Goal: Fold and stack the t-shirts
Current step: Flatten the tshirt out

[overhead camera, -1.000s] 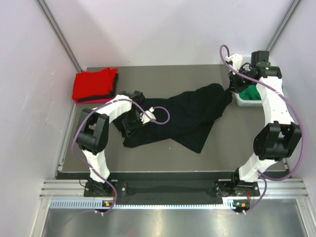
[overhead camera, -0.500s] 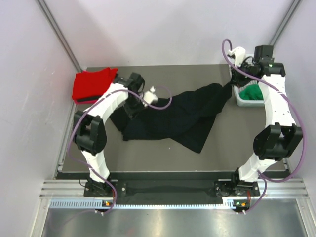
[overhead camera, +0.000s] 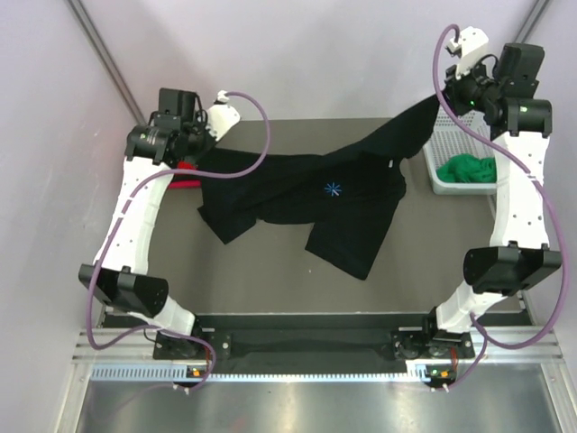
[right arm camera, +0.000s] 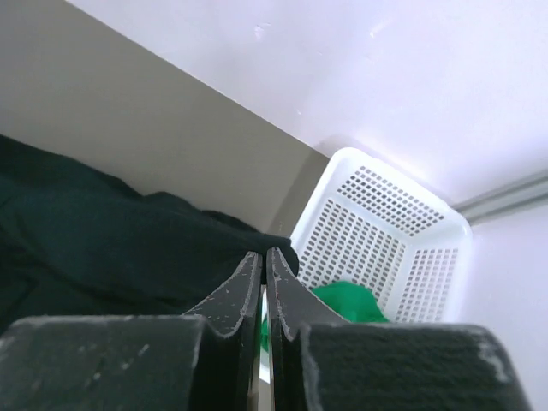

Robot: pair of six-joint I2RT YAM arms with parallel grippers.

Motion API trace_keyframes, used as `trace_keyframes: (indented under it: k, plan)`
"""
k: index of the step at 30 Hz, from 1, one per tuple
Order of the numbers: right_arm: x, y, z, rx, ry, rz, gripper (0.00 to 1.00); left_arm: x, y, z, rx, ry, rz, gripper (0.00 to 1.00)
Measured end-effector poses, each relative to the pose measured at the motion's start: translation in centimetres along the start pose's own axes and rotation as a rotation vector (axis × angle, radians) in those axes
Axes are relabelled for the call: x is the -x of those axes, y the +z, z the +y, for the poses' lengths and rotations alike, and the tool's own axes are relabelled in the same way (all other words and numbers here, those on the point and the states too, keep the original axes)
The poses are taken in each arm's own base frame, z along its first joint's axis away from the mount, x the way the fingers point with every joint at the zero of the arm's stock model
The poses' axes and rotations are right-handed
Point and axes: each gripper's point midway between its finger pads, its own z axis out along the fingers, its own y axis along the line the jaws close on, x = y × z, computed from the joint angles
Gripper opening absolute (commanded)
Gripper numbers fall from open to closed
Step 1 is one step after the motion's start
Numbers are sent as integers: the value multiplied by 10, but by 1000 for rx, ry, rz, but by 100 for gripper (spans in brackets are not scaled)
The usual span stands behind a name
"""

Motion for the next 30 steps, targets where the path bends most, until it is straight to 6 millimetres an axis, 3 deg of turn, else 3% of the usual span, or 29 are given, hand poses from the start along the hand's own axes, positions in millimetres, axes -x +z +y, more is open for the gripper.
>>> trace_keyframes:
  k: [5,10,13,16,19,24,30]
  plan:
    - [7,-9,-17,-60,43,-35,0,10,-18,26,99,-24,-48,0]
    - [54,-46,-35,-177,25,-188,0,32,-49,62,239,-54,-146,0]
    - [93,-85,-38,-254,-17,-311,0,41,-73,78,320,-75,-208,0]
    - [133,-137,-35,-336,-68,-448,0,50,-102,89,394,-91,-281,0]
    - [155,-176,-27,-384,-106,-537,0,55,-131,97,462,-104,-353,0]
    - [170,-229,-7,-437,-148,-631,0,60,-183,104,558,-128,-474,0]
    - [163,-269,12,-490,-176,-659,0,50,-230,92,604,-140,-563,0]
